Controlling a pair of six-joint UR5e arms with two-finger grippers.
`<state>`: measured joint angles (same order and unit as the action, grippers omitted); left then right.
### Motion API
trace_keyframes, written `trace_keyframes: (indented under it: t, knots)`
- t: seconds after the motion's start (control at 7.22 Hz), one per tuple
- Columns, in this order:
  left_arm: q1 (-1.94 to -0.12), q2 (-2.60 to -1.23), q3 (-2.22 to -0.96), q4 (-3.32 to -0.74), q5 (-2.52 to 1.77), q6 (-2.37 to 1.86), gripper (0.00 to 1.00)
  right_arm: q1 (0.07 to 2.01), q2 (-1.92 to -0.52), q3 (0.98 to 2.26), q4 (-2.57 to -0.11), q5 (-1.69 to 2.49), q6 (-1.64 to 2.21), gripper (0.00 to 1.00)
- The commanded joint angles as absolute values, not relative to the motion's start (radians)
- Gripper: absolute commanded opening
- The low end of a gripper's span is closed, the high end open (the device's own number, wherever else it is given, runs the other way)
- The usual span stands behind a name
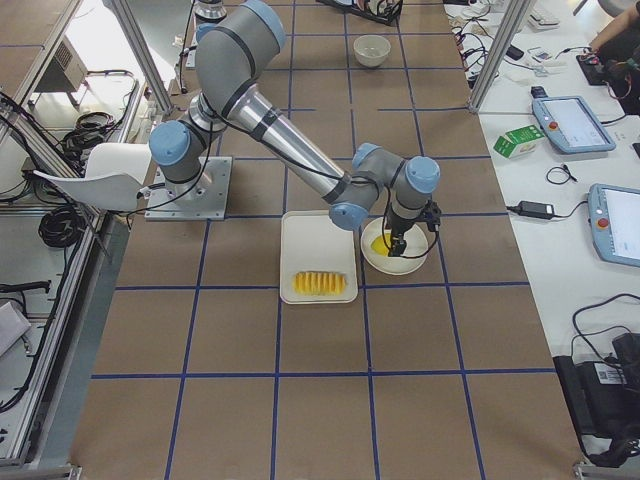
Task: Place bowl and put lemon in it
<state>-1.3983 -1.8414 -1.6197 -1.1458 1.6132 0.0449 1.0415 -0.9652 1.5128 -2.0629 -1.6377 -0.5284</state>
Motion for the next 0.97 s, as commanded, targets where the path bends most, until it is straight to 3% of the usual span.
trace_keyframes:
  t: [0.0,0.14,0.28,0.69,0.83]
  knots:
    - [-1.399,-1.957,-1.62,-1.04,1.605,0.034,1.0,1.042,-0.96,1.522,-2.072,-1.634,-0.537,0.32]
    - [-1.399,-1.992,-1.621,-1.025,1.603,0.029,1.0,1.042,-0.966,1.523,-2.062,-1.629,-0.535,0.07]
    - [-1.399,-2.029,-1.621,-1.008,1.594,0.031,1.0,1.042,-0.974,1.516,-2.057,-1.629,-0.537,0.0]
    - [-1.399,-2.112,-1.62,-0.974,1.559,0.032,1.0,1.062,-1.142,1.47,-1.797,-1.629,-0.519,0.0]
    - [-1.399,-2.118,-1.62,-0.973,1.555,0.031,0.71,1.063,-1.223,1.47,-1.72,-1.629,-0.493,0.0]
